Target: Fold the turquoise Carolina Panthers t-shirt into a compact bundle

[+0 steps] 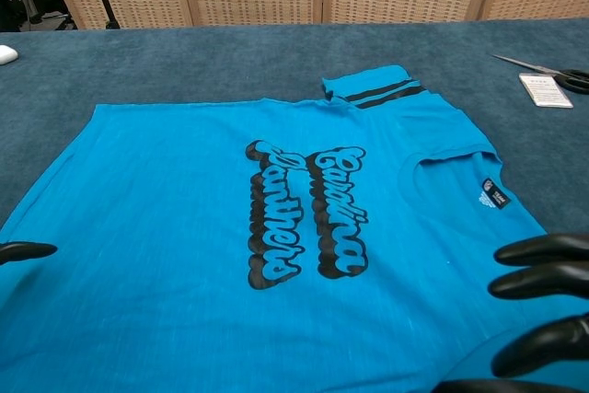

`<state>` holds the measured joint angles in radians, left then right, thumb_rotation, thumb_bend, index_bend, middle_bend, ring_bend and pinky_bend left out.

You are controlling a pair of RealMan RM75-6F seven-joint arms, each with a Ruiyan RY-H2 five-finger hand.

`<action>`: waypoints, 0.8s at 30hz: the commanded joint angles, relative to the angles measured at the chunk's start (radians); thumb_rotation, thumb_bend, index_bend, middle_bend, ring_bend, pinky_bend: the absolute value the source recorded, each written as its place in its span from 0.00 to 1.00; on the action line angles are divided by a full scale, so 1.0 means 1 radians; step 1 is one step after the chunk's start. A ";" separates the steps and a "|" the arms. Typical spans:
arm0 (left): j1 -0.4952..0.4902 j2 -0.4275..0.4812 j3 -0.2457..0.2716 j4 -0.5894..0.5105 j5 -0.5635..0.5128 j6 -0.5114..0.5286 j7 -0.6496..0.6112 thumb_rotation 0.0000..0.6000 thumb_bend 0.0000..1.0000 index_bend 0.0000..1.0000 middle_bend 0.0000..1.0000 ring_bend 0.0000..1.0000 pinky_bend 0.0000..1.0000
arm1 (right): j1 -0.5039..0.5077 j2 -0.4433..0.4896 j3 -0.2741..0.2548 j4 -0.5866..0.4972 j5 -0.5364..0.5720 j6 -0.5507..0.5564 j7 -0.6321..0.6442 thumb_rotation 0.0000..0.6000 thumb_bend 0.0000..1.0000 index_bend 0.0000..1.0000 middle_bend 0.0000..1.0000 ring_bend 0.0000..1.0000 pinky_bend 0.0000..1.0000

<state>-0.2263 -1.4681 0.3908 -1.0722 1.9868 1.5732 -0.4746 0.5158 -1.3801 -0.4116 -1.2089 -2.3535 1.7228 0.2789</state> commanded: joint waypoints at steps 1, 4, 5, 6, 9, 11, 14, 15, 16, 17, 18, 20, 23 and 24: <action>0.003 -0.001 0.005 0.003 0.005 0.003 -0.005 1.00 0.60 0.74 0.00 0.00 0.00 | -0.006 0.000 -0.004 0.005 -0.005 0.007 0.001 1.00 0.55 0.70 0.20 0.00 0.00; 0.006 0.000 0.011 0.004 0.011 0.005 -0.010 1.00 0.60 0.74 0.00 0.00 0.00 | -0.011 0.000 -0.007 0.009 -0.010 0.014 0.003 1.00 0.55 0.70 0.20 0.00 0.00; 0.006 0.000 0.012 0.004 0.013 0.007 -0.010 1.00 0.60 0.74 0.00 0.00 0.00 | -0.012 0.000 -0.008 0.010 -0.011 0.017 0.003 1.00 0.55 0.70 0.20 0.00 0.00; 0.007 0.001 0.015 0.004 0.018 0.011 -0.011 1.00 0.60 0.74 0.00 0.00 0.00 | -0.014 0.001 -0.010 0.009 -0.014 0.021 0.005 1.00 0.55 0.70 0.20 0.00 0.00; 0.011 0.001 0.022 0.005 0.029 0.022 -0.014 1.00 0.60 0.74 0.00 0.00 0.00 | -0.019 0.003 -0.017 0.007 -0.022 0.030 0.009 1.00 0.55 0.70 0.20 0.00 0.00; 0.014 0.002 0.026 0.007 0.035 0.028 -0.018 1.00 0.60 0.74 0.00 0.00 0.00 | -0.021 0.005 -0.019 0.006 -0.027 0.034 0.010 1.00 0.56 0.70 0.20 0.00 0.00; 0.018 0.002 0.031 0.009 0.042 0.035 -0.022 1.00 0.60 0.74 0.00 0.00 0.00 | -0.023 0.007 -0.024 0.005 -0.032 0.037 0.018 1.00 0.55 0.70 0.20 0.00 0.00; 0.018 0.002 0.031 0.010 0.042 0.035 -0.022 1.00 0.60 0.74 0.00 0.00 0.00 | -0.024 0.007 -0.024 0.006 -0.032 0.038 0.020 1.00 0.55 0.70 0.20 0.00 0.00; 0.019 0.002 0.031 0.010 0.042 0.035 -0.022 1.00 0.60 0.74 0.00 0.00 0.00 | -0.024 0.007 -0.024 0.007 -0.032 0.039 0.021 1.00 0.55 0.70 0.20 0.00 0.00; 0.019 0.001 0.030 0.011 0.041 0.035 -0.022 1.00 0.60 0.74 0.00 0.00 0.00 | -0.025 0.007 -0.023 0.008 -0.031 0.038 0.022 1.00 0.55 0.70 0.20 0.00 0.00; 0.019 0.001 0.028 0.011 0.040 0.033 -0.022 1.00 0.60 0.74 0.00 0.00 0.00 | -0.025 0.007 -0.021 0.009 -0.029 0.038 0.023 1.00 0.55 0.70 0.20 0.00 0.00; 0.016 0.001 0.022 0.008 0.034 0.029 -0.022 1.00 0.60 0.74 0.00 0.00 0.00 | -0.025 0.007 -0.015 0.010 -0.022 0.038 0.029 1.00 0.55 0.70 0.20 0.00 0.00; 0.009 -0.001 -0.001 0.005 0.016 0.025 -0.020 1.00 0.60 0.74 0.00 0.00 0.00 | -0.024 0.010 -0.001 0.004 0.001 0.042 0.042 1.00 0.56 0.70 0.20 0.00 0.00; 0.006 -0.002 -0.019 0.005 0.002 0.026 -0.014 1.00 0.60 0.74 0.00 0.00 0.00 | -0.024 0.015 0.010 -0.005 0.020 0.048 0.053 1.00 0.56 0.70 0.20 0.00 0.00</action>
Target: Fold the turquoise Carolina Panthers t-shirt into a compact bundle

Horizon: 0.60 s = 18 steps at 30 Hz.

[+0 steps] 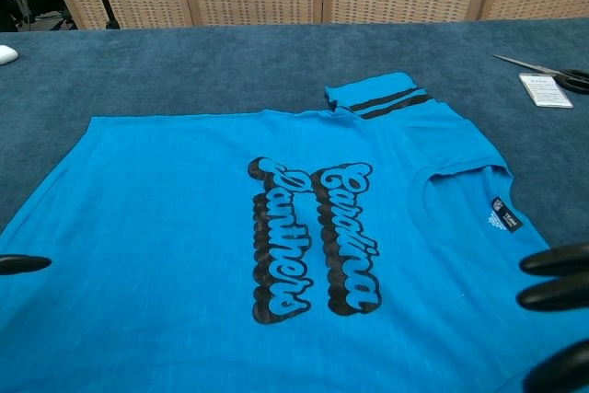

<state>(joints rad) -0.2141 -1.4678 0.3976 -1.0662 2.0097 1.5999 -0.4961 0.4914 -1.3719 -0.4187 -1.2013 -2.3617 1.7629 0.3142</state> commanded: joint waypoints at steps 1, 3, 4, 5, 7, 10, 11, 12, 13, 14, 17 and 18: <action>-0.009 -0.003 -0.035 -0.002 -0.028 -0.002 0.007 1.00 0.60 0.74 0.00 0.00 0.00 | 0.002 0.013 0.025 -0.022 0.044 0.010 0.028 1.00 0.56 0.70 0.20 0.00 0.00; -0.014 0.001 -0.052 -0.008 -0.043 -0.001 0.006 1.00 0.60 0.74 0.00 0.00 0.00 | 0.004 0.024 0.041 -0.041 0.073 0.013 0.042 1.00 0.56 0.70 0.20 0.00 0.00; -0.016 0.002 -0.061 -0.010 -0.050 0.000 0.008 1.00 0.60 0.74 0.00 0.00 0.00 | 0.005 0.029 0.049 -0.049 0.085 0.014 0.047 1.00 0.56 0.70 0.20 0.00 0.00; -0.021 0.007 -0.079 -0.019 -0.064 0.000 0.015 1.00 0.60 0.74 0.00 0.00 0.00 | 0.010 0.039 0.063 -0.066 0.110 0.012 0.059 1.00 0.56 0.70 0.20 0.00 0.00; -0.030 0.018 -0.106 -0.038 -0.088 -0.004 0.029 1.00 0.60 0.74 0.00 0.00 0.00 | 0.018 0.055 0.087 -0.089 0.148 0.009 0.079 1.00 0.56 0.70 0.20 0.00 0.00; -0.050 0.044 -0.141 -0.086 -0.119 -0.027 0.057 1.00 0.60 0.74 0.00 0.00 0.00 | 0.034 0.079 0.125 -0.124 0.207 -0.009 0.106 1.00 0.55 0.70 0.20 0.00 0.00; -0.055 0.052 -0.150 -0.101 -0.129 -0.035 0.071 1.00 0.60 0.74 0.00 0.00 0.00 | 0.038 0.086 0.134 -0.134 0.221 -0.015 0.114 1.00 0.55 0.70 0.20 0.00 0.00; -0.063 0.064 -0.166 -0.124 -0.145 -0.051 0.098 1.00 0.60 0.74 0.00 0.00 0.00 | 0.045 0.095 0.147 -0.148 0.242 -0.026 0.123 1.00 0.55 0.70 0.20 0.00 0.00; -0.072 0.077 -0.182 -0.152 -0.164 -0.070 0.129 1.00 0.60 0.74 0.00 0.00 0.00 | 0.052 0.106 0.160 -0.164 0.264 -0.038 0.132 1.00 0.55 0.70 0.20 0.00 0.00; -0.080 0.091 -0.198 -0.184 -0.184 -0.090 0.160 1.00 0.60 0.74 0.00 0.00 0.00 | 0.059 0.117 0.172 -0.181 0.283 -0.050 0.140 1.00 0.55 0.70 0.20 0.00 0.00; -0.100 0.124 -0.246 -0.271 -0.242 -0.136 0.242 1.00 0.60 0.74 0.00 0.00 0.00 | 0.081 0.147 0.209 -0.230 0.340 -0.091 0.157 1.00 0.55 0.70 0.20 0.00 0.00; -0.111 0.140 -0.268 -0.312 -0.270 -0.162 0.280 1.00 0.60 0.74 0.00 0.00 0.00 | 0.093 0.159 0.227 -0.251 0.368 -0.114 0.167 1.00 0.55 0.70 0.20 0.00 0.00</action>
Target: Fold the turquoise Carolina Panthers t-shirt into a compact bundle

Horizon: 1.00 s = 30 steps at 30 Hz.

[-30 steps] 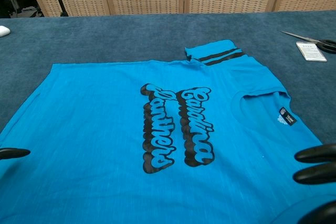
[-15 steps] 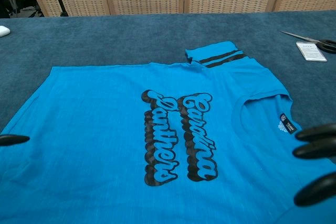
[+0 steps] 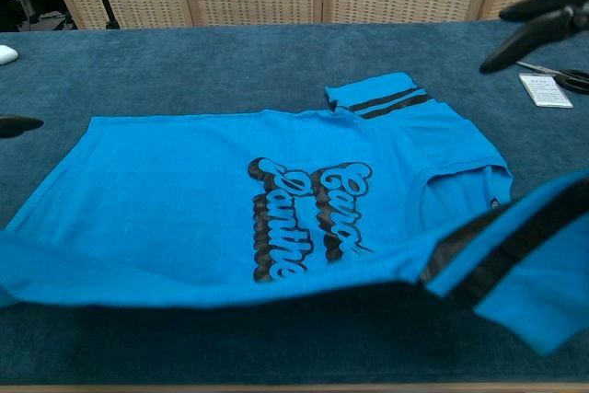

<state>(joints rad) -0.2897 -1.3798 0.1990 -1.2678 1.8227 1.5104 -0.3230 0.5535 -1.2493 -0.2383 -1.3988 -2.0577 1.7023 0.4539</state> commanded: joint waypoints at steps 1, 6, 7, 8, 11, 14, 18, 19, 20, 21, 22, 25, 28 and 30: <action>-0.054 0.067 -0.113 -0.146 -0.126 -0.095 0.146 1.00 0.60 0.74 0.00 0.00 0.00 | 0.051 0.045 0.084 -0.077 0.131 -0.094 0.057 1.00 0.55 0.70 0.20 0.00 0.00; -0.107 0.102 -0.199 -0.229 -0.245 -0.202 0.260 1.00 0.60 0.74 0.00 0.00 0.00 | 0.111 0.062 0.169 -0.126 0.270 -0.233 0.115 1.00 0.55 0.70 0.20 0.00 0.00; -0.116 0.104 -0.212 -0.233 -0.263 -0.218 0.272 1.00 0.60 0.74 0.00 0.00 0.00 | 0.119 0.061 0.183 -0.127 0.290 -0.253 0.118 1.00 0.55 0.70 0.20 0.00 0.00; -0.122 0.105 -0.219 -0.236 -0.275 -0.229 0.279 1.00 0.60 0.74 0.00 0.00 0.00 | 0.125 0.059 0.192 -0.127 0.302 -0.266 0.120 1.00 0.55 0.70 0.20 0.00 0.00; -0.149 0.105 -0.257 -0.238 -0.341 -0.287 0.309 1.00 0.60 0.74 0.00 0.00 0.00 | 0.154 0.043 0.235 -0.114 0.364 -0.341 0.117 1.00 0.55 0.70 0.20 0.00 0.00; -0.181 0.096 -0.291 -0.223 -0.404 -0.350 0.323 1.00 0.60 0.74 0.00 0.00 0.00 | 0.184 0.017 0.271 -0.081 0.422 -0.419 0.111 1.00 0.55 0.70 0.20 0.00 0.00; -0.229 0.063 -0.335 -0.172 -0.493 -0.436 0.349 1.00 0.59 0.74 0.00 0.00 0.00 | 0.226 -0.044 0.321 0.002 0.525 -0.545 0.132 1.00 0.55 0.70 0.20 0.00 0.00; -0.234 0.056 -0.341 -0.164 -0.506 -0.444 0.356 1.00 0.59 0.74 0.00 0.00 0.00 | 0.230 -0.051 0.326 0.012 0.533 -0.555 0.135 1.00 0.55 0.70 0.20 0.00 0.00; -0.243 0.046 -0.349 -0.151 -0.526 -0.457 0.366 1.00 0.59 0.74 0.00 0.00 0.00 | 0.236 -0.063 0.333 0.027 0.548 -0.576 0.143 1.00 0.55 0.70 0.20 0.00 0.00; -0.251 0.036 -0.357 -0.138 -0.547 -0.471 0.377 1.00 0.58 0.74 0.00 0.00 0.00 | 0.243 -0.074 0.340 0.041 0.563 -0.597 0.154 1.00 0.55 0.70 0.20 0.00 0.00; -0.257 0.029 -0.362 -0.129 -0.561 -0.481 0.385 1.00 0.57 0.74 0.00 0.00 0.00 | 0.248 -0.081 0.345 0.051 0.572 -0.612 0.161 1.00 0.55 0.70 0.20 0.00 0.00; -0.290 -0.005 -0.383 -0.082 -0.630 -0.540 0.424 1.00 0.57 0.74 0.00 0.00 0.00 | 0.274 -0.121 0.366 0.118 0.615 -0.683 0.178 1.00 0.55 0.70 0.20 0.00 0.00; -0.320 -0.047 -0.399 -0.025 -0.673 -0.572 0.452 1.00 0.56 0.74 0.00 0.00 0.00 | 0.298 -0.169 0.385 0.198 0.641 -0.734 0.188 1.00 0.55 0.70 0.20 0.00 0.00; -0.336 -0.073 -0.408 0.012 -0.691 -0.584 0.465 1.00 0.57 0.74 0.00 0.00 0.00 | 0.311 -0.197 0.395 0.247 0.651 -0.759 0.194 1.00 0.55 0.70 0.20 0.00 0.00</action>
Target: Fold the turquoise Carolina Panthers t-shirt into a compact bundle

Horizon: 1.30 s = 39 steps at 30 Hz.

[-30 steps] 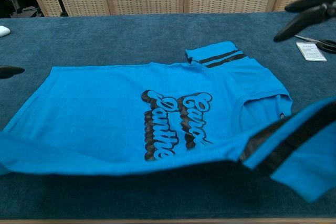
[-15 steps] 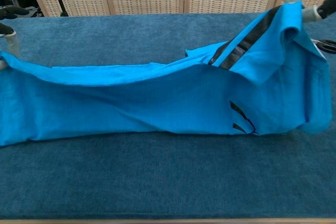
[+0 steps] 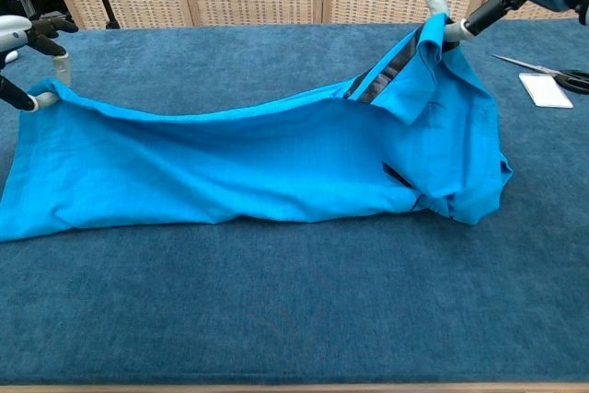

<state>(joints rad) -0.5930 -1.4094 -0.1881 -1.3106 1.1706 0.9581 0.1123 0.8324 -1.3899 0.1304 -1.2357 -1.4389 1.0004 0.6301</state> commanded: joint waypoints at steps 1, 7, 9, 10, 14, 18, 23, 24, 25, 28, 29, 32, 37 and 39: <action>-0.038 -0.054 -0.024 0.072 -0.046 -0.034 0.033 1.00 0.57 0.74 0.00 0.00 0.00 | 0.036 -0.067 0.030 0.101 0.035 -0.065 0.024 1.00 0.55 0.70 0.20 0.00 0.00; -0.076 -0.128 -0.040 0.198 -0.074 -0.062 0.041 1.00 0.55 0.74 0.00 0.00 0.00 | 0.062 -0.120 0.049 0.206 0.049 -0.114 0.046 1.00 0.55 0.70 0.20 0.00 0.00; -0.088 -0.146 -0.043 0.232 -0.083 -0.083 0.038 1.00 0.53 0.74 0.00 0.00 0.00 | 0.069 -0.134 0.051 0.236 0.052 -0.130 0.052 1.00 0.55 0.70 0.20 0.00 0.00; -0.095 -0.155 -0.044 0.249 -0.088 -0.094 0.039 1.00 0.51 0.74 0.00 0.00 0.00 | 0.072 -0.142 0.052 0.252 0.052 -0.137 0.056 1.00 0.55 0.70 0.20 0.00 0.00; -0.112 -0.186 -0.051 0.297 -0.125 -0.133 0.051 1.00 0.43 0.38 0.00 0.00 0.00 | 0.080 -0.167 0.054 0.304 0.050 -0.154 0.073 1.00 0.55 0.70 0.20 0.00 0.00; -0.125 -0.202 -0.060 0.315 -0.174 -0.167 0.076 1.00 0.25 0.00 0.00 0.00 0.00 | 0.088 -0.190 0.055 0.355 0.044 -0.169 0.095 1.00 0.56 0.70 0.20 0.00 0.00; -0.110 -0.191 -0.074 0.288 -0.145 -0.119 0.015 1.00 0.15 0.00 0.00 0.00 0.00 | 0.092 -0.208 0.055 0.399 0.036 -0.174 0.117 1.00 0.55 0.70 0.20 0.00 0.00; -0.107 -0.182 -0.075 0.276 -0.140 -0.117 0.006 1.00 0.15 0.00 0.00 0.00 0.00 | 0.092 -0.210 0.055 0.406 0.036 -0.175 0.118 1.00 0.55 0.70 0.20 0.00 0.00; -0.104 -0.174 -0.074 0.265 -0.137 -0.114 -0.001 1.00 0.15 0.00 0.00 0.00 0.00 | 0.093 -0.213 0.056 0.411 0.036 -0.176 0.119 1.00 0.55 0.70 0.20 0.00 0.00; -0.080 -0.132 -0.074 0.200 -0.112 -0.079 -0.031 1.00 0.15 0.00 0.00 0.00 0.00 | 0.094 -0.221 0.056 0.427 0.037 -0.181 0.118 1.00 0.55 0.70 0.20 0.00 0.00; -0.070 -0.115 -0.073 0.173 -0.102 -0.064 -0.041 1.00 0.15 0.00 0.00 0.00 0.00 | 0.094 -0.224 0.056 0.432 0.037 -0.182 0.117 1.00 0.55 0.70 0.20 0.00 0.00; -0.020 -0.044 -0.064 0.072 -0.069 0.008 -0.059 1.00 0.15 0.00 0.00 0.00 0.00 | 0.100 -0.233 0.061 0.451 0.041 -0.190 0.109 1.00 0.55 0.70 0.20 0.00 0.00; 0.044 0.043 -0.052 -0.050 -0.053 0.090 -0.065 1.00 0.16 0.00 0.00 0.00 0.00 | 0.117 -0.254 0.068 0.499 0.047 -0.209 0.075 1.00 0.55 0.70 0.20 0.00 0.00; 0.065 0.068 -0.048 -0.082 -0.049 0.115 -0.065 1.00 0.16 0.00 0.00 0.00 0.00 | 0.125 -0.264 0.073 0.523 0.054 -0.220 0.057 1.00 0.55 0.70 0.20 0.00 0.00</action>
<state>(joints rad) -0.5565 -1.3719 -0.2436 -1.3588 1.1095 1.0417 0.0537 0.9505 -1.6457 0.1992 -0.7260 -1.3902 0.7890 0.6989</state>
